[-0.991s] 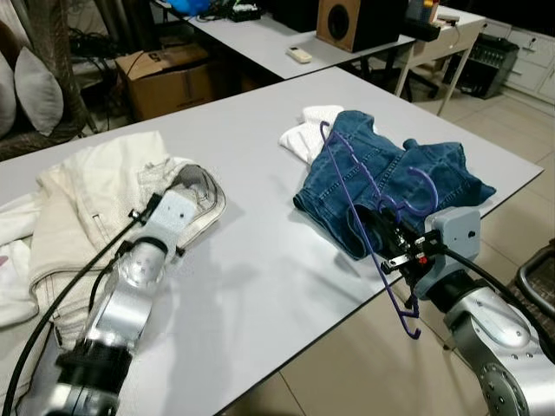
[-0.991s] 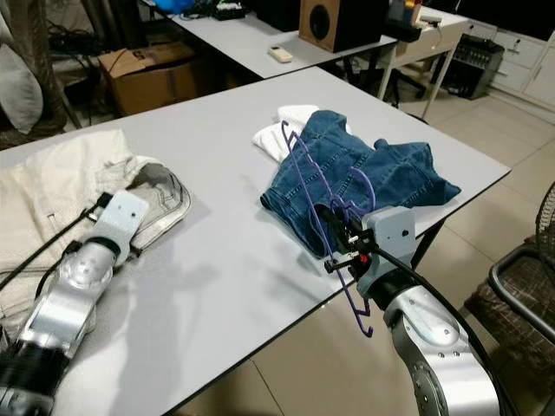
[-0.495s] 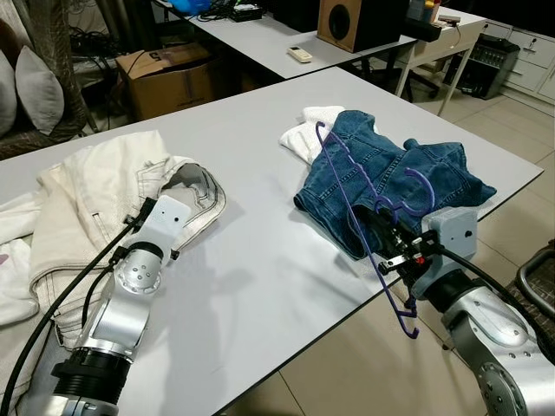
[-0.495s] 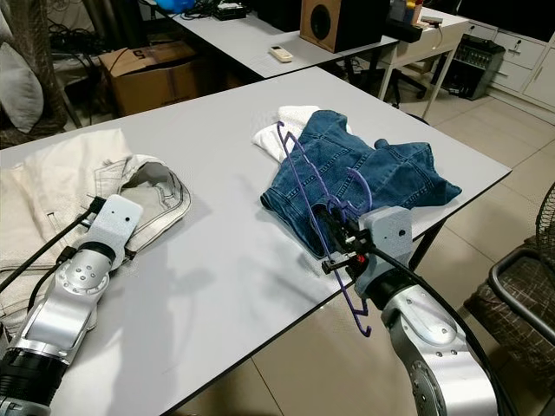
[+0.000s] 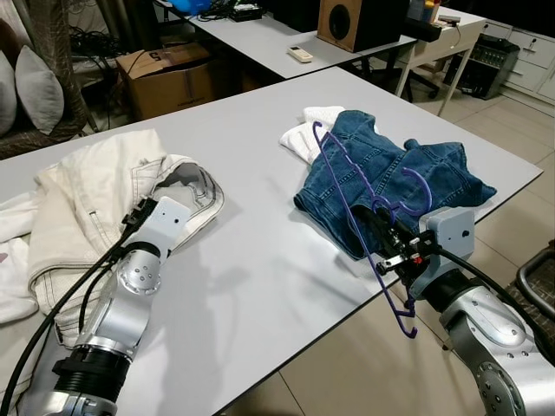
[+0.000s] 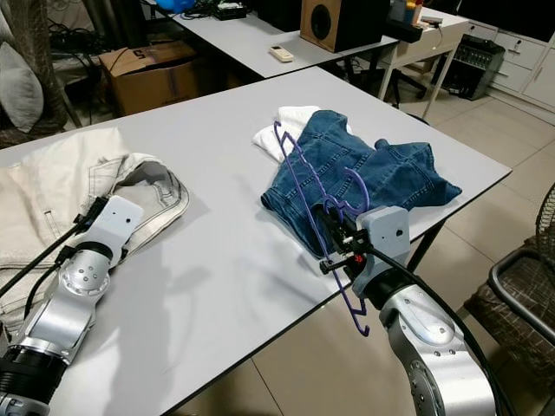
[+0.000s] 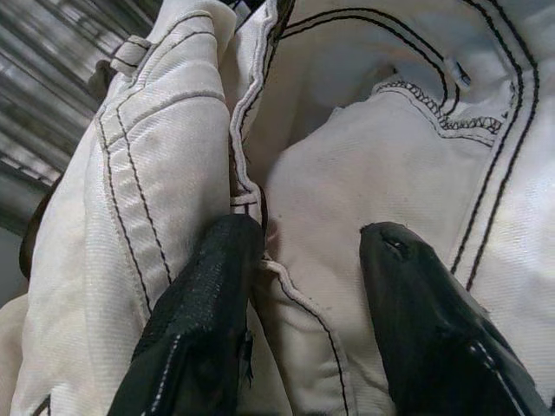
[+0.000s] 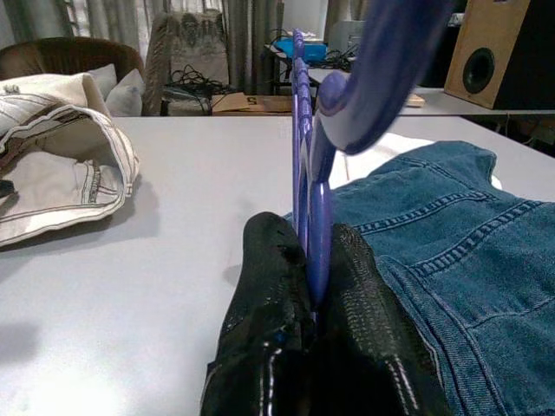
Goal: Hang hanger
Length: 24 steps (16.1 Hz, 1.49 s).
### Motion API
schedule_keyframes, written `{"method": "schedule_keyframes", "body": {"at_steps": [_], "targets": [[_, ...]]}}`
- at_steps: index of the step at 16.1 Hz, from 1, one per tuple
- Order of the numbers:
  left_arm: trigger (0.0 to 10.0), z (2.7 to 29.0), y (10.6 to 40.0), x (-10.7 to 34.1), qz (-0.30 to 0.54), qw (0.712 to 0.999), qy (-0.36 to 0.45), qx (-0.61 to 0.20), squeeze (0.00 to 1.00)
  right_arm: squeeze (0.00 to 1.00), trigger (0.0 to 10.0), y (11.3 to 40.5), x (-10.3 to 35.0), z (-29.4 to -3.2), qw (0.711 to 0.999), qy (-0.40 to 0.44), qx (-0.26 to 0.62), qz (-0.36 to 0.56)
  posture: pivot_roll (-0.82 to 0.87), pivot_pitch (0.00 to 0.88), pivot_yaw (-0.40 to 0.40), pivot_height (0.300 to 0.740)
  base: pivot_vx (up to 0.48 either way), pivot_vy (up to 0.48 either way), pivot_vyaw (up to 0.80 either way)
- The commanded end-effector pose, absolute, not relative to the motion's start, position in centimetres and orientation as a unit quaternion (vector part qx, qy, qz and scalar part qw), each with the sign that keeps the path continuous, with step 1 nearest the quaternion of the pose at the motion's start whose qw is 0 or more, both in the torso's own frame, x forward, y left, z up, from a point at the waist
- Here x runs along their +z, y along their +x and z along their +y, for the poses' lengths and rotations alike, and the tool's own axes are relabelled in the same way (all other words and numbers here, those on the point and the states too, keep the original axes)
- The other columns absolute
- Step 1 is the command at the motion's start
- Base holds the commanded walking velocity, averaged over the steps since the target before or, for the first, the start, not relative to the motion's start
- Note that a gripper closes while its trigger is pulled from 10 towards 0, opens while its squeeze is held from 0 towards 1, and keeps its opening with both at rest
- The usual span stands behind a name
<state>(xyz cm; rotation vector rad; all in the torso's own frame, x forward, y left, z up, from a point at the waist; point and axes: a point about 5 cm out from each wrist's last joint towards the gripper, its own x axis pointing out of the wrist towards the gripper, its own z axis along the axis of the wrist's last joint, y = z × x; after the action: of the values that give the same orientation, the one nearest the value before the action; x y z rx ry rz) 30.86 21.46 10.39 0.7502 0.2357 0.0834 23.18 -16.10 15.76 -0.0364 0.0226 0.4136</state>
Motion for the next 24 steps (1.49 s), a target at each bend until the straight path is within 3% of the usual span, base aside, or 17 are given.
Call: {"method": "schedule_keyframes", "body": {"at_steps": [1, 4, 9, 13, 15, 16, 19, 21, 24], "targets": [[10.0, 21.6, 30.9, 10.3, 0.113, 0.917, 0.381, 0.043, 0.0, 0.0, 10.0, 23.3, 15.8, -16.1, 0.979, -0.026, 0.204, 0.008, -0.2, 0.0, 0.028, 0.74, 0.0, 0.0, 0.0], [10.0, 20.4, 30.7, 10.3, 0.103, 0.926, 0.364, -0.004, 0.0, 0.0, 10.0, 23.3, 15.8, -16.4, 0.979, -0.024, 0.201, 0.007, -0.2, 0.0, 0.029, 0.74, 0.0, 0.0, 0.0], [10.0, 19.8, 29.8, 6.8, 0.2, 0.92, 0.327, -0.08, 0.0, 0.0, 10.0, 23.1, 15.8, -16.2, 0.979, -0.024, 0.203, 0.007, -0.2, 0.0, 0.03, 0.74, 0.0, 0.0, 0.0], [10.0, 18.2, 28.6, 5.2, 0.253, 0.921, 0.229, -0.189, 0.0, 0.0, 10.0, 23.1, 15.8, -16.4, 0.979, -0.026, 0.202, 0.007, -0.21, 0.0, 0.032, 0.74, 0.0, 0.0, 0.0], [10.0, 16.4, 27.3, 5.6, 0.239, 0.907, 0.161, -0.306, 0.0, 0.0, 10.0, 23.1, 15.8, -16.4, 0.979, -0.027, 0.203, 0.007, -0.21, 0.0, 0.031, 0.74, 0.0, 0.0, 0.0], [10.0, 16.4, 27.2, 5.8, 0.233, 0.907, 0.159, -0.312, 0.0, 0.0, 10.0, 23.1, 15.8, -16.4, 0.979, -0.027, 0.203, 0.007, -0.21, 0.0, 0.032, 0.74, 0.0, 0.0, 0.0], [10.0, 18.3, 28.8, 7.9, 0.165, 0.947, 0.182, -0.207, 0.0, 0.0, 10.0, 23.0, 15.8, -16.3, 0.978, -0.026, 0.205, 0.007, -0.21, 0.0, 0.031, 0.74, 0.0, 0.0, 0.0], [10.0, 20.6, 29.2, 8.9, 0.16, 0.942, 0.261, -0.138, 0.0, 0.0, 10.0, 22.9, 15.8, -16.3, 0.978, -0.027, 0.206, 0.009, -0.21, 0.0, 0.03, 0.74, 0.0, 0.0, 0.0], [10.0, 22.1, 28.8, 9.4, 0.196, 0.922, 0.305, -0.136, 0.0, 0.0, 10.0, 22.8, 15.7, -16.5, 0.978, -0.028, 0.205, 0.012, -0.21, 0.0, 0.026, 0.74, 0.0, 0.0, 0.0]]}}
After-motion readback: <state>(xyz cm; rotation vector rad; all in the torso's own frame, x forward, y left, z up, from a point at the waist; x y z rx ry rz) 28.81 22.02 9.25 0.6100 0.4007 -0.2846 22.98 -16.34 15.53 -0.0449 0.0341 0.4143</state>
